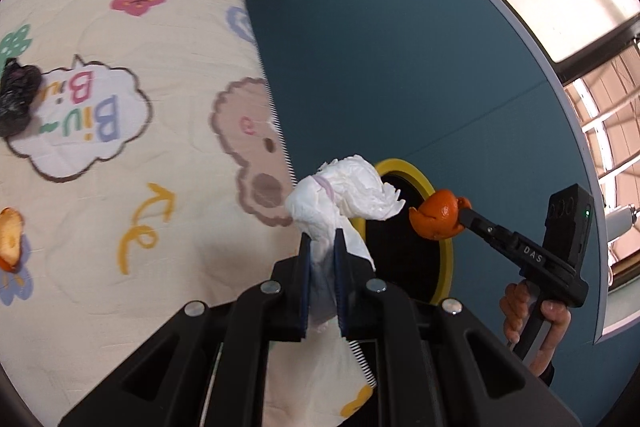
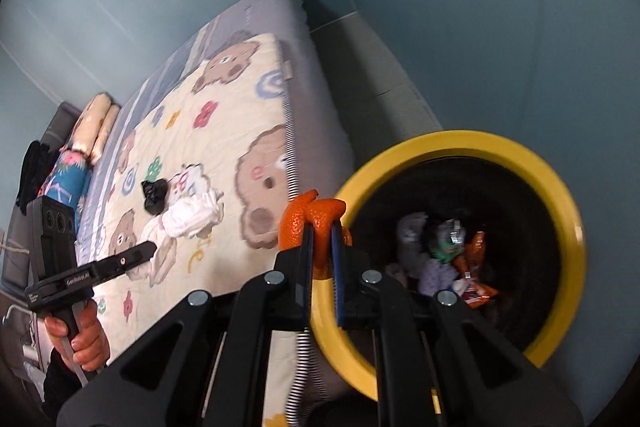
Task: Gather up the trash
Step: 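Carry the tissue and orange peel with both tools over the yellow bin, then open both tools to drop the tissue and peel into the bin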
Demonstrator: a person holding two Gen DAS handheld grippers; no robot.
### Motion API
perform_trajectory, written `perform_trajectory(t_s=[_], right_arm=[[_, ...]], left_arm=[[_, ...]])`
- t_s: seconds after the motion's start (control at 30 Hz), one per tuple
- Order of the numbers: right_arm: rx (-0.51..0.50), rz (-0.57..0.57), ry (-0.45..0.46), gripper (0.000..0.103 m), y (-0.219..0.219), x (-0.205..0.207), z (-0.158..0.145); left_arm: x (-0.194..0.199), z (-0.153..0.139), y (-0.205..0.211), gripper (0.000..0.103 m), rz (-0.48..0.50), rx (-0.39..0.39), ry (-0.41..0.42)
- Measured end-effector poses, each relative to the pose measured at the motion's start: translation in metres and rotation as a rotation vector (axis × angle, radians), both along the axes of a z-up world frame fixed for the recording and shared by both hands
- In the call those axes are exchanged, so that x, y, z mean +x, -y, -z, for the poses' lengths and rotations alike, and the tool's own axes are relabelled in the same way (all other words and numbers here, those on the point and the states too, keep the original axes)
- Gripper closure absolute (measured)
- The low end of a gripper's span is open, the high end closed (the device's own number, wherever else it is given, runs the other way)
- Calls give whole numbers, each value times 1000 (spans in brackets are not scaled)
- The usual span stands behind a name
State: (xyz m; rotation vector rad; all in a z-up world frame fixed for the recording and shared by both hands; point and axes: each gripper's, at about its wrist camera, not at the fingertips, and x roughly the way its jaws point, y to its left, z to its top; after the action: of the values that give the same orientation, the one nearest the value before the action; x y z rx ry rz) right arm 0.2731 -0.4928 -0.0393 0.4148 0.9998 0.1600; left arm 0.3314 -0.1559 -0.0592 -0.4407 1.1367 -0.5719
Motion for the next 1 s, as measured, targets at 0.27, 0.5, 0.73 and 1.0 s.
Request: perform_trajectory(t_s=[0.27,0.5,0.73,1.0], right_arm=[[-17,95,2,95,52,-10,3],[-25,152,-1,95,78,-7,12],[-36,182,-13,95,94,2,25],[-41,211,-29,91,106,5,34]], left_arm=[[-2,5,69,94,102,16,-1],[-5,11,117,94,168,56,17],[-10,20,158,93,206,127,54],[-23,23,187,89,258,139,67]])
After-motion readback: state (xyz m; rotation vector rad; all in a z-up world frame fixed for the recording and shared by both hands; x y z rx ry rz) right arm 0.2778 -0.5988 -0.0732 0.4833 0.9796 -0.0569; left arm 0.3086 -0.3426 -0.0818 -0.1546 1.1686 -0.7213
